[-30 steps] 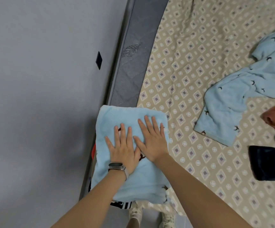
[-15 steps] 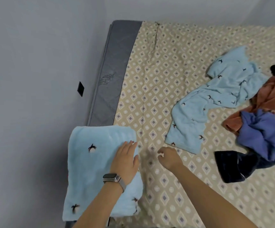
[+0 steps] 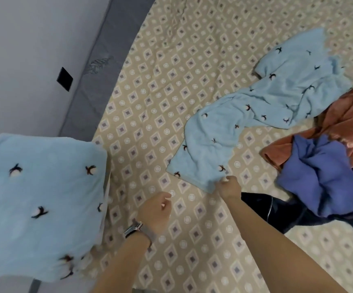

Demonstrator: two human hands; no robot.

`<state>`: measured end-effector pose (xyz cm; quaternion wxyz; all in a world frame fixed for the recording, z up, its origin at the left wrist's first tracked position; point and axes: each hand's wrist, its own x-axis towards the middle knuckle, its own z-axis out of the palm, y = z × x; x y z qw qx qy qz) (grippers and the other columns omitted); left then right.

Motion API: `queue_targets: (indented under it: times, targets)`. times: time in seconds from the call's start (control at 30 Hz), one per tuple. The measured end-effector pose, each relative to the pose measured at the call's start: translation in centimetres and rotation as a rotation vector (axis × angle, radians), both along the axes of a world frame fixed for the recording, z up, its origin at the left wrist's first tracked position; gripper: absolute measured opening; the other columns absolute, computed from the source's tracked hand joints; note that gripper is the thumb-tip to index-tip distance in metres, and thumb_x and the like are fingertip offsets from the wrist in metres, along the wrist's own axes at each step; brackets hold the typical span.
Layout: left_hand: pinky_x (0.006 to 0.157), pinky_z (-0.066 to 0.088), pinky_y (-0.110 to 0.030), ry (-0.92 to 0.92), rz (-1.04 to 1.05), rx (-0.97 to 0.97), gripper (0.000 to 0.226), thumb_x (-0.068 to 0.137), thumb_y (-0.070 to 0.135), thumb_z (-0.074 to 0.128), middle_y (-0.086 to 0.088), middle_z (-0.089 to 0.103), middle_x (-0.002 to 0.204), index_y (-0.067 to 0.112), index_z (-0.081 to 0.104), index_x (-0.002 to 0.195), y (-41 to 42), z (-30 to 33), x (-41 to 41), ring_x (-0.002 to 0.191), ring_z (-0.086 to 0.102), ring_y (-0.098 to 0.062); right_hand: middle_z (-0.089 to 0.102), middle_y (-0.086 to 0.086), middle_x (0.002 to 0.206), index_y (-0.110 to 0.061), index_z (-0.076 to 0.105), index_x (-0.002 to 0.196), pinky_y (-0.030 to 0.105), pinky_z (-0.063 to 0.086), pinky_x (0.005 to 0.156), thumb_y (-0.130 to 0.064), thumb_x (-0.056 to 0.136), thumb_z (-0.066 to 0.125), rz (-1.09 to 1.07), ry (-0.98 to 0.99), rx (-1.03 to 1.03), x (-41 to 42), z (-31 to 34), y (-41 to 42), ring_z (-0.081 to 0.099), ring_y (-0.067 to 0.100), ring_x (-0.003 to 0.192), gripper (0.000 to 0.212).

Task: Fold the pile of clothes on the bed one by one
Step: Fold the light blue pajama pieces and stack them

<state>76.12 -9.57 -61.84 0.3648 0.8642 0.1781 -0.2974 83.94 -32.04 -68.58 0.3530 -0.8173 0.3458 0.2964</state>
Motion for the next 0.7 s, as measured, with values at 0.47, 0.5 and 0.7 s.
queue_targets:
  times: [0.47,0.5,0.7]
  targets:
    - [0.075,0.05,-0.022,0.011,0.3,-0.103,0.032,0.099,0.03,0.05,0.002,0.059,0.121,0.02,0.052,0.128,-2.9,2.0,-1.5,0.091,0.058,-0.004,0.065,0.005,0.095,-0.012,0.058,0.116,0.023,0.047,0.058,-0.011,0.095,0.052,-0.014,-0.111,0.509,-0.1,1.2,4.0,0.061,0.02,0.079,0.022]
    - [0.079,0.05,-0.025,-0.033,0.35,-0.11,0.037,0.096,0.032,0.054,0.002,0.057,0.124,0.019,0.051,0.13,-3.3,3.1,-1.0,0.095,0.058,-0.006,0.067,0.002,0.102,-0.016,0.058,0.118,0.028,0.052,0.069,-0.012,0.094,0.053,0.078,-0.125,0.549,-1.4,2.7,4.2,0.063,0.02,0.091,0.025]
    - [0.102,0.039,-0.033,0.136,0.28,0.001,0.092,0.078,0.059,0.068,-0.007,0.045,0.144,0.011,0.032,0.148,-5.7,10.0,0.3,0.127,0.048,-0.024,0.07,0.002,0.109,-0.024,0.064,0.11,0.027,0.049,0.088,-0.017,0.093,0.054,0.515,-0.015,0.709,-11.5,12.3,3.9,0.063,0.007,0.098,0.021]
